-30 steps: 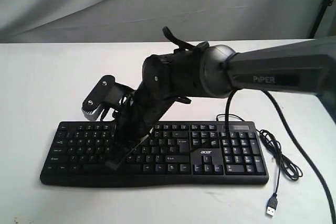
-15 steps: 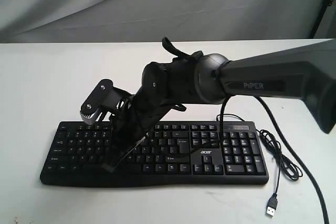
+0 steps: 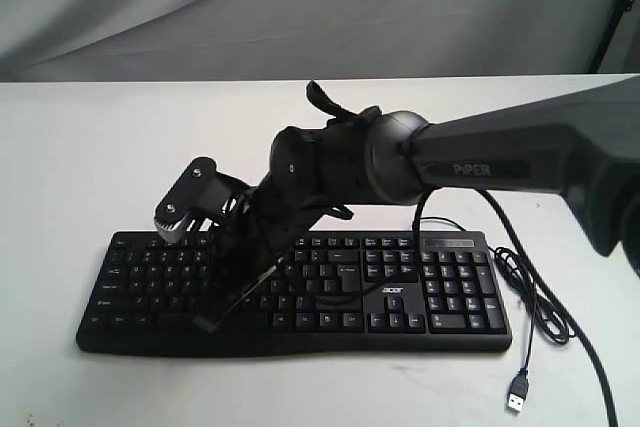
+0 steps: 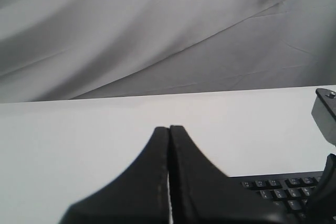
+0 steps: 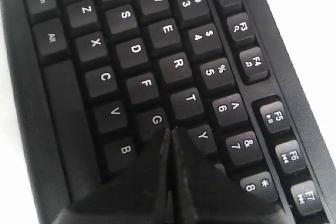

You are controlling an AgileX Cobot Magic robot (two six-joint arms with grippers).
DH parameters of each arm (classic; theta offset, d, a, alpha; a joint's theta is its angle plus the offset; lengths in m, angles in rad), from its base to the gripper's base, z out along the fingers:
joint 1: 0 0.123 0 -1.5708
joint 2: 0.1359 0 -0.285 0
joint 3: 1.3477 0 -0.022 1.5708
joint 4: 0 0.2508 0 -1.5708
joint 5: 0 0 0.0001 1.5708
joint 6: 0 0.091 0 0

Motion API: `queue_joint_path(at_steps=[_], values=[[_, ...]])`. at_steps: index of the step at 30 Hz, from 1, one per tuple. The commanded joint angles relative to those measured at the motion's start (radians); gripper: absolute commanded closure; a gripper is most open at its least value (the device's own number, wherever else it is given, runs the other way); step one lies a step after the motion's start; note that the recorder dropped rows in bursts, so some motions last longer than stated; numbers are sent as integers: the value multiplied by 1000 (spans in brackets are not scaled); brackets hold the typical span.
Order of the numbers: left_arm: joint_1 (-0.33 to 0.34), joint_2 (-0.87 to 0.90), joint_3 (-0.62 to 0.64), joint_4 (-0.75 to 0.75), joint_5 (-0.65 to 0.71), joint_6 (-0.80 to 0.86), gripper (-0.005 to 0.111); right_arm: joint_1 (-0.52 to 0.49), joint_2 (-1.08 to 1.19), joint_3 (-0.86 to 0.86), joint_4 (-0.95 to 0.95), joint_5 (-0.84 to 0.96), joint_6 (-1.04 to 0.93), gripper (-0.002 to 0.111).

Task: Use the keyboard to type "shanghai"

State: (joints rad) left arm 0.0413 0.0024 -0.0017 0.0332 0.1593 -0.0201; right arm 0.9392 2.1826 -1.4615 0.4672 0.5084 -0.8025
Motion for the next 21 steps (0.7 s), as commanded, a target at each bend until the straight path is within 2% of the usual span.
queue_joint_path(at_steps=[1,4,9,14,21], values=[[-6,-2,2,0,-6,-3,107,1,-9,5,3,-8,-8,108],[-6,-2,2,0,-6,-3,107,7,-29,-34,-2,12,-8,108],[-6,-2,2,0,-6,-3,107,65,62,-262,-22,82,-6,108],[-6,-2,2,0,-6,-3,107,97,222,-495,-34,235,25,108],[-6,-2,2,0,-6,-3,107,97,252,-541,-71,265,52,108]])
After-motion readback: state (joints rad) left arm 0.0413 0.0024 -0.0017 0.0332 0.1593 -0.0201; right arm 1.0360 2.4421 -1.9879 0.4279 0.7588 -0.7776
